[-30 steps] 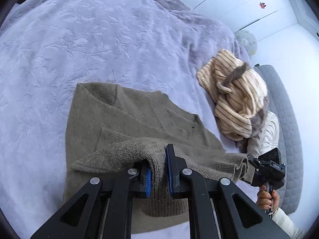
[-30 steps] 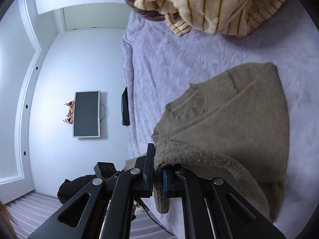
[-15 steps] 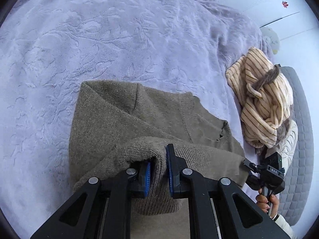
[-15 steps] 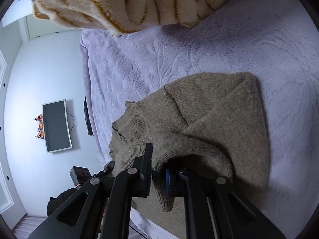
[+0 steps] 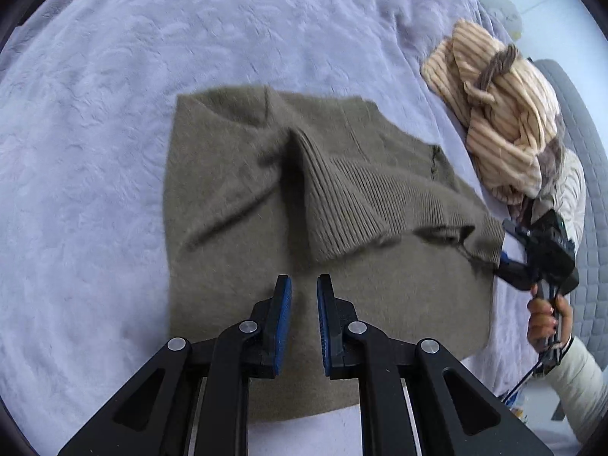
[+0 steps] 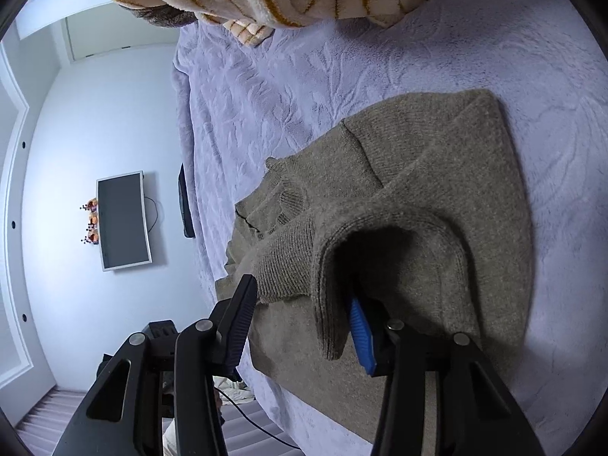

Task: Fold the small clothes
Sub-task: 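Lift the hem with both grippers and fold it toward the collar, then release the hem with both grippers and pull them back from the folded sweater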

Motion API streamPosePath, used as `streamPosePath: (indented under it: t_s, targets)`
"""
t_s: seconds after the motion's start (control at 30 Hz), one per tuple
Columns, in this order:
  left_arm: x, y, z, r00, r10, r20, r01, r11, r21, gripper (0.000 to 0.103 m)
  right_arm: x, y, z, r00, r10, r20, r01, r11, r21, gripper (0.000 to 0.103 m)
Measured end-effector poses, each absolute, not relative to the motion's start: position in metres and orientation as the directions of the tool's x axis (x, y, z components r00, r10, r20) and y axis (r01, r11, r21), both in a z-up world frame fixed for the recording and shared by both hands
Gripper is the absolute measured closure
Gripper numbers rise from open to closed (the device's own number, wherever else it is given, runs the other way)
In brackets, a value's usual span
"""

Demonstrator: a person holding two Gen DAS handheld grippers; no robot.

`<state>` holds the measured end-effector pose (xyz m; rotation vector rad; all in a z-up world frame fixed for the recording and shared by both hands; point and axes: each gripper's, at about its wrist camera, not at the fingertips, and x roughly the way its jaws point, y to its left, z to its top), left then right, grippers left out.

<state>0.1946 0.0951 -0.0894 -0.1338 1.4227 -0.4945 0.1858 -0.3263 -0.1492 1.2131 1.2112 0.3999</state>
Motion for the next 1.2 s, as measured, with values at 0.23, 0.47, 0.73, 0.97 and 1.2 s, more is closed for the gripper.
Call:
streamPosePath:
  t_s: [0.23,0.47,0.73,0.97,1.2]
  targets:
    - [0.218,0.045,-0.103,0.109,-0.425,-0.898,0.278,0.881,-0.383,0.089,0.205,-0.318,-0.141,0.374,0.802,-0.466,0.302,0.37,0.879,0.052]
    - [0.275,0.053,-0.071,0.299,-0.389,-0.872,0.16,0.921,-0.356,0.089,0.232,-0.34,-0.111,0.512,0.702,-0.495,0.272,0.414,0.869,0.05]
    - [0.262,0.053,-0.074,0.305,-0.289,-0.908,0.224,0.948,-0.226,0.089,0.229,-0.322,-0.09,0.438,0.664,-0.606,0.195,0.588,0.785,0.053]
    - [0.257,0.076,-0.117,0.263,-0.255,-0.931,0.101,0.967,-0.236,0.089,0.22,-0.312,-0.134,0.342,0.583,-0.737,0.283,0.684,0.672,0.053]
    - [0.239,0.094,-0.092,0.277,-0.151,-0.949,0.107,0.986,-0.126,0.089,0.204,-0.343,-0.125,0.377,0.541,-0.752,0.349,0.668,0.657,0.05]
